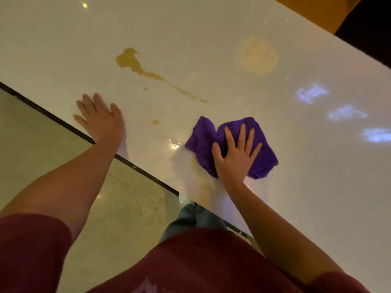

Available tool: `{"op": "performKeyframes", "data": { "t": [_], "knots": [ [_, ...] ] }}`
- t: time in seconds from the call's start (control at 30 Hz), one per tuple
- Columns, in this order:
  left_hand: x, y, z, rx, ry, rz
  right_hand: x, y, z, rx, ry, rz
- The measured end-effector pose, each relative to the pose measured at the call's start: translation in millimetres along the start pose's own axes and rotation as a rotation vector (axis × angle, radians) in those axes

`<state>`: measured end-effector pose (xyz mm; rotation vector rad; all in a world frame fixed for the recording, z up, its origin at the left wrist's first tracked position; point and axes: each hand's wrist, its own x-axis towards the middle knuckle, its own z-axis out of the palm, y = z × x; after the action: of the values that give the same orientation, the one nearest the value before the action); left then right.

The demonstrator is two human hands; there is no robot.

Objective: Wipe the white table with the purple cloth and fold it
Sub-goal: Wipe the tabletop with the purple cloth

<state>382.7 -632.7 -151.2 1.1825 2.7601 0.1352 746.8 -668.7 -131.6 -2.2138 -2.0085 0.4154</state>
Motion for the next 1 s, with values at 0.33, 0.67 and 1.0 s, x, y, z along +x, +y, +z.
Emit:
{"op": "performKeyframes", "data": {
  "t": [0.33, 0.67, 1.0],
  "knots": [
    [6, 2, 4, -0.017, 0.087, -0.020, 128, -140, 42, -0.118, 0.044, -0.242],
    [9, -1, 6, -0.033, 0.082, -0.013, 220, -267, 71, -0.184, -0.044, -0.345],
    [22, -14, -28, -0.445, 0.058, -0.030, 197, -268, 48, -0.076, -0.094, -0.277]
  ]
}}
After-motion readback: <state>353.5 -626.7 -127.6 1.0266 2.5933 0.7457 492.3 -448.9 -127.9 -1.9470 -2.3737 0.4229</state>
